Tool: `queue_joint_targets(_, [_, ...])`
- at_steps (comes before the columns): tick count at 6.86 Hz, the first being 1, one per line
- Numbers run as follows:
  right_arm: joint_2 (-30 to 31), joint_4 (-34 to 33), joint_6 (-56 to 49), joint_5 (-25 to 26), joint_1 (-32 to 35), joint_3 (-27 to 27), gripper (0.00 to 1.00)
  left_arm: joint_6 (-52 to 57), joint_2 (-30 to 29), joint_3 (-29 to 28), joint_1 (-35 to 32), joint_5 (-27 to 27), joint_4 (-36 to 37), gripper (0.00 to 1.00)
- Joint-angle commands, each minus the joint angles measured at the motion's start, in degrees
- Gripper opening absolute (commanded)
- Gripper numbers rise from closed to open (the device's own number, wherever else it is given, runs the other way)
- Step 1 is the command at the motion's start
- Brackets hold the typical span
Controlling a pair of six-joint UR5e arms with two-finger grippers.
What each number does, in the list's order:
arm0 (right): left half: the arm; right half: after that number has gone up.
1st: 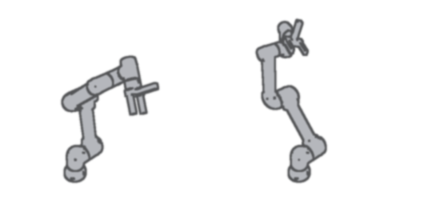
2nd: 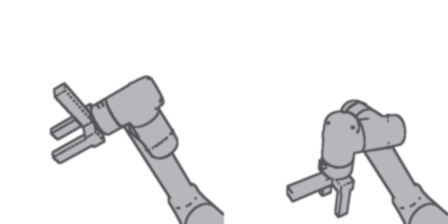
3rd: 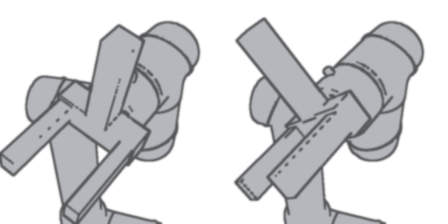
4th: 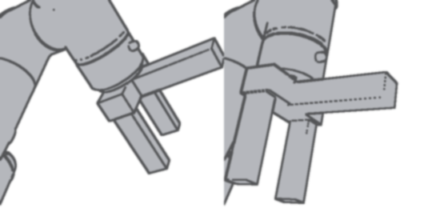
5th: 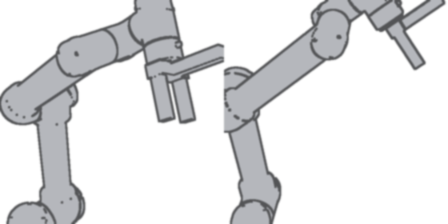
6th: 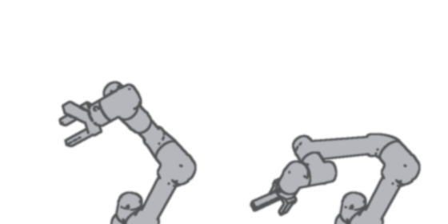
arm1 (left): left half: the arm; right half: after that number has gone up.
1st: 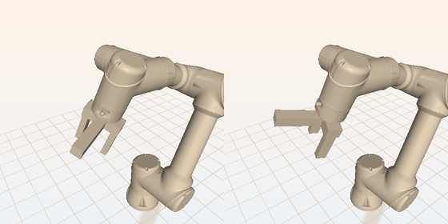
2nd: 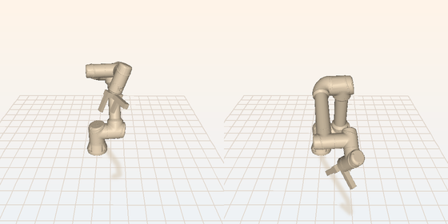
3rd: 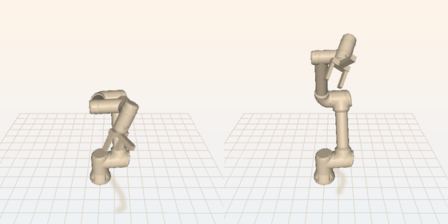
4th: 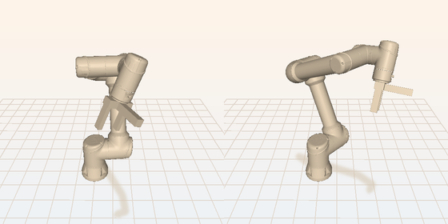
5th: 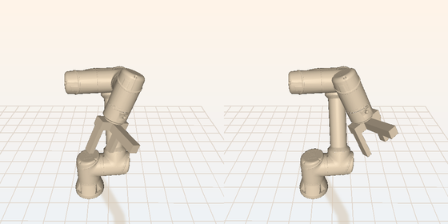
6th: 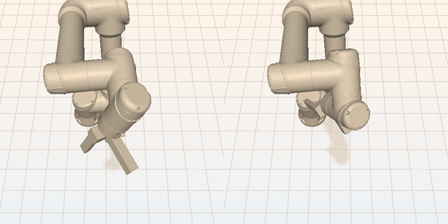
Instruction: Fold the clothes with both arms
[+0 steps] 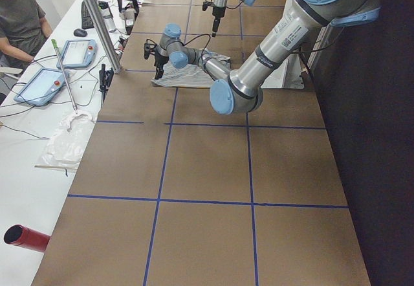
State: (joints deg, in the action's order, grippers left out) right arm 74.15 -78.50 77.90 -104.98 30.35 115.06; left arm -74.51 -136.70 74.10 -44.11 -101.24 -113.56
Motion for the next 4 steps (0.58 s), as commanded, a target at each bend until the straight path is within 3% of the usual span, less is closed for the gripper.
queue_joint_targets(1, [-9.94, -14.42, -3.36, 5.45, -4.91, -2.63, 1.00, 0.06, 6.67, 13.81, 0.51, -3.78, 7.98, 1.00])
queue_joint_targets(2, [-14.43, -18.67, -3.46, 6.70, -7.12, -5.44, 1.00, 0.06, 11.32, 21.89, 2.78, -3.79, 11.40, 1.00])
queue_joint_targets(4, [-16.58, -21.43, -3.55, 7.41, -11.17, -8.79, 1.00, -0.11, 16.27, 28.98, 4.03, -3.88, 13.10, 1.00])
